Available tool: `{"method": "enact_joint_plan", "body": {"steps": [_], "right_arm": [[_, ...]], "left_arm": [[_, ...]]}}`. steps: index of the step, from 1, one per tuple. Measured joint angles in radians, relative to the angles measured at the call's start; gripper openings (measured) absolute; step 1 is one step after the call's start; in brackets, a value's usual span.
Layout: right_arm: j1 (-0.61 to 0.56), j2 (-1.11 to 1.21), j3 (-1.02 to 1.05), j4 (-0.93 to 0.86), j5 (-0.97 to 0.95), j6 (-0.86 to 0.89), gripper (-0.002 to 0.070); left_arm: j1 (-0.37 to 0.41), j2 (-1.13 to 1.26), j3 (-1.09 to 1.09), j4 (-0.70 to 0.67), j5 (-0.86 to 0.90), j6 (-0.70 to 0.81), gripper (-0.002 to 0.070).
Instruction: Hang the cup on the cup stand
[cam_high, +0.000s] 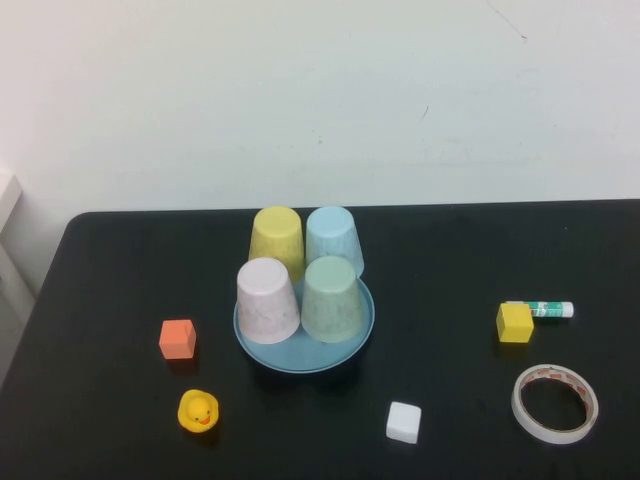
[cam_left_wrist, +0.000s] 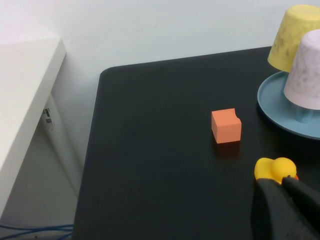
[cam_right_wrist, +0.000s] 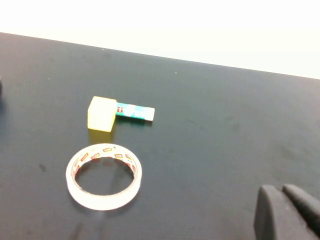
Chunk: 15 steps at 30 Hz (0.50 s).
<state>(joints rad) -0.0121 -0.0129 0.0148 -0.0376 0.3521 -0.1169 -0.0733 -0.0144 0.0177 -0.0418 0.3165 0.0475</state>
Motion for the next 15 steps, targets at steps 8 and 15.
{"method": "enact_joint_plan", "body": {"steps": [8, 15], "right_arm": [[0.0, 0.0, 0.0, -0.002, 0.0, 0.002, 0.0], [-0.045, 0.0, 0.0, -0.002, 0.0, 0.002, 0.0]], "left_arm": [[0.0, 0.0, 0.0, 0.0, 0.0, 0.0, -0.0001], [0.0, 0.0, 0.0, 0.0, 0.0, 0.0, -0.0001]]}}
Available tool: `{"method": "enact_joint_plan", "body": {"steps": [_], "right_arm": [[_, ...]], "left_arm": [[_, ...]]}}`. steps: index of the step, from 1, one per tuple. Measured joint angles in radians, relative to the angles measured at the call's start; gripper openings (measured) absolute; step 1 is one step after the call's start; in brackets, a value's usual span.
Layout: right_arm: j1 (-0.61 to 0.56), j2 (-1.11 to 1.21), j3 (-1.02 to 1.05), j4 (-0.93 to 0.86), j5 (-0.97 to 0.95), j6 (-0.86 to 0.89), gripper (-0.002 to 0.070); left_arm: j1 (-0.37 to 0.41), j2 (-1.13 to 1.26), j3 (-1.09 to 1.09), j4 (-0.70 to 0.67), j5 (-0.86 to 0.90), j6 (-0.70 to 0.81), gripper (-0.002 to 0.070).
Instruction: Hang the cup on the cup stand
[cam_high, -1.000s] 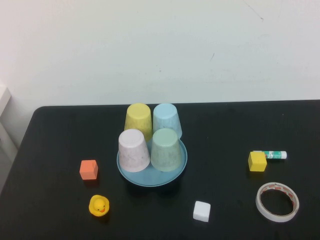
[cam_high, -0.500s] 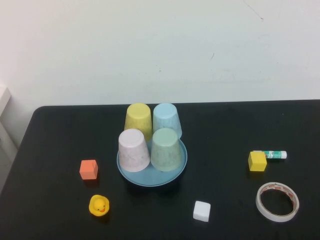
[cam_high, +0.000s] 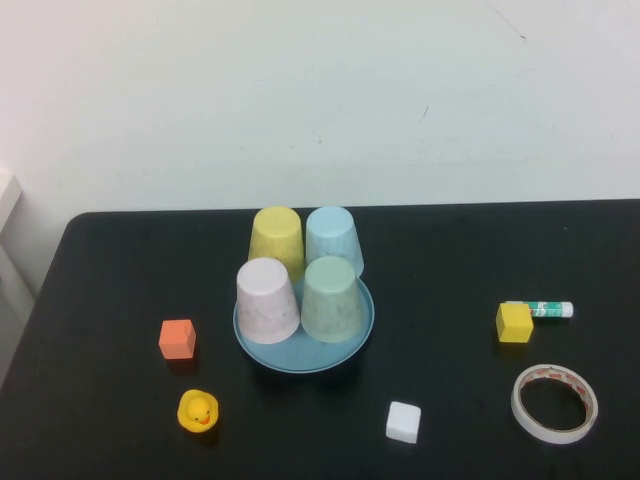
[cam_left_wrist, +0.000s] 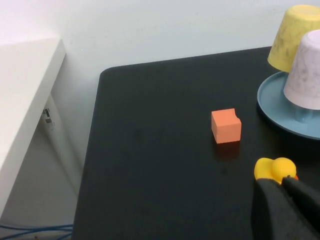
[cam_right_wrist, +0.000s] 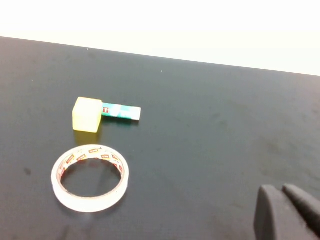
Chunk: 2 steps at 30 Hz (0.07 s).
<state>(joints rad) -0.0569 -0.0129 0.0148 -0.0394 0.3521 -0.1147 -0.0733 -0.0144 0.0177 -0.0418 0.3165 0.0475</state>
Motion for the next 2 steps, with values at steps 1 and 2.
{"method": "enact_joint_plan", "body": {"steps": [1, 2], "right_arm": [[-0.002, 0.0, 0.0, 0.0, 0.0, 0.0, 0.0], [-0.002, 0.0, 0.0, 0.0, 0.0, 0.0, 0.0]], "left_arm": [[0.0, 0.0, 0.0, 0.0, 0.0, 0.0, -0.0001], [0.0, 0.0, 0.0, 0.0, 0.0, 0.0, -0.0001]]}}
